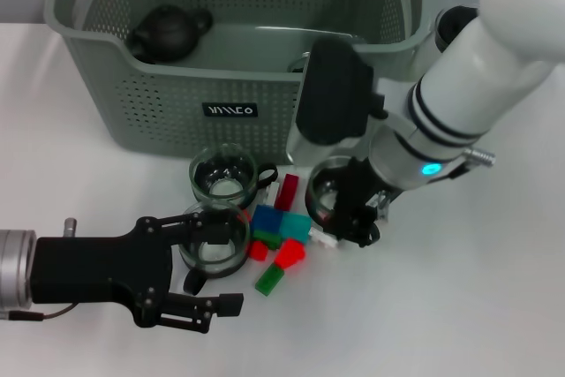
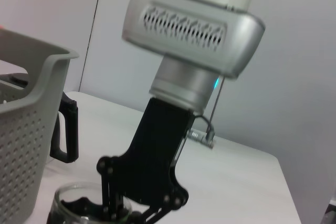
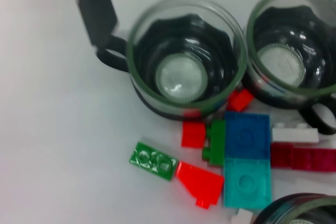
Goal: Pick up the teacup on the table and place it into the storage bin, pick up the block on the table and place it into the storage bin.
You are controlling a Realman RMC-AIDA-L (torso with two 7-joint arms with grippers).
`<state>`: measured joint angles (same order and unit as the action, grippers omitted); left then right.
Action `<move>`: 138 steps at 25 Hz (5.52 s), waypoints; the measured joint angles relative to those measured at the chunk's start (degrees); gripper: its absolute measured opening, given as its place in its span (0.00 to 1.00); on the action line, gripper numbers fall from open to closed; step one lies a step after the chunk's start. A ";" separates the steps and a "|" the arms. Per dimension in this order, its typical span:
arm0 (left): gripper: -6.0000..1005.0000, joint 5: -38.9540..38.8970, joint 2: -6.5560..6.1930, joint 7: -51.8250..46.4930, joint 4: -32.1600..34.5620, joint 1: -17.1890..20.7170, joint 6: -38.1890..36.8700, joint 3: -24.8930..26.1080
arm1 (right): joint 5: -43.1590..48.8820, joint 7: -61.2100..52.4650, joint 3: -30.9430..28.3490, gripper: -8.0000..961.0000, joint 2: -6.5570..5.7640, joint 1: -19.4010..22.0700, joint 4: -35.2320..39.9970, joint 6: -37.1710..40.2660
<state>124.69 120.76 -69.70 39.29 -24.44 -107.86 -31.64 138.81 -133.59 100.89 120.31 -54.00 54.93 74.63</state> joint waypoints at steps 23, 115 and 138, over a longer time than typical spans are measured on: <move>0.93 -0.09 -0.09 0.00 0.17 -0.21 -0.43 0.00 | -3.46 0.75 -31.91 0.06 -0.16 -2.88 26.26 23.51; 0.93 0.03 -0.18 0.00 0.00 -0.61 0.19 0.00 | 10.07 -0.11 -23.11 0.17 0.18 -13.36 -20.82 -30.74; 0.93 -0.09 -0.26 0.00 0.26 -0.53 0.20 0.00 | 8.39 0.04 -23.11 0.34 0.18 -10.70 -14.29 -27.83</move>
<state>124.60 120.50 -69.70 39.55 -24.96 -107.67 -31.64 147.20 -133.54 77.78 120.50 -64.70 40.63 46.81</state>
